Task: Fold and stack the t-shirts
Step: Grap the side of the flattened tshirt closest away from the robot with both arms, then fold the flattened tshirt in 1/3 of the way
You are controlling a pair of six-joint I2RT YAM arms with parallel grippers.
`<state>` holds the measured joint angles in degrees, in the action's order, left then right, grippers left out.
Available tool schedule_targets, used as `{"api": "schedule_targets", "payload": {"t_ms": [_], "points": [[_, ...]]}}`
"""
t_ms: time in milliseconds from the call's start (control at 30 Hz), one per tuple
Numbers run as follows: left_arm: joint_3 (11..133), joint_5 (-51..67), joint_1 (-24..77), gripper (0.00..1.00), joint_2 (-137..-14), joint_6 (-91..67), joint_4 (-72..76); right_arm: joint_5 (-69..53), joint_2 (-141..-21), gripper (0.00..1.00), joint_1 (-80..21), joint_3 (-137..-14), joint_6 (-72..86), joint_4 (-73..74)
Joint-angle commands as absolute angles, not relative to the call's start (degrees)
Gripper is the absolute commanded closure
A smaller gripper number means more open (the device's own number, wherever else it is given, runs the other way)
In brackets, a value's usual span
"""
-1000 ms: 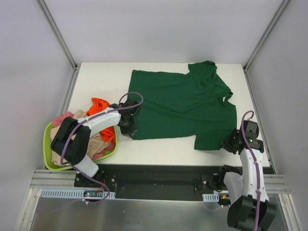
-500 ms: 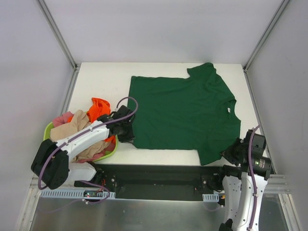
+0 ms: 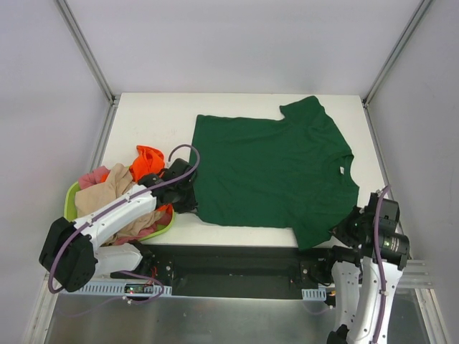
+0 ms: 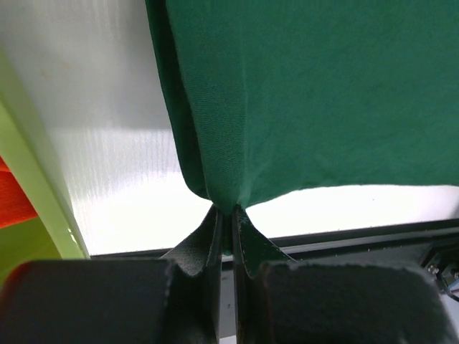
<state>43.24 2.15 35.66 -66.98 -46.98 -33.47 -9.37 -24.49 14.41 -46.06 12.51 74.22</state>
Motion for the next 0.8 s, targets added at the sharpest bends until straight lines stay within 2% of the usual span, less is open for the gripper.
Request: {"api": "schedule_targets", "payload": {"t_ms": [0,767], "points": [[47.7,-2.3,35.6,1.00,-69.6,-47.7,-35.6,-11.3,-28.8,0.99,14.4,-47.5,13.2,70.8],[62.4,-1.4,24.3,1.00,-83.5,-47.1,-34.4,-11.1,-59.8,0.99,12.2,-58.1,18.1,45.4]]}}
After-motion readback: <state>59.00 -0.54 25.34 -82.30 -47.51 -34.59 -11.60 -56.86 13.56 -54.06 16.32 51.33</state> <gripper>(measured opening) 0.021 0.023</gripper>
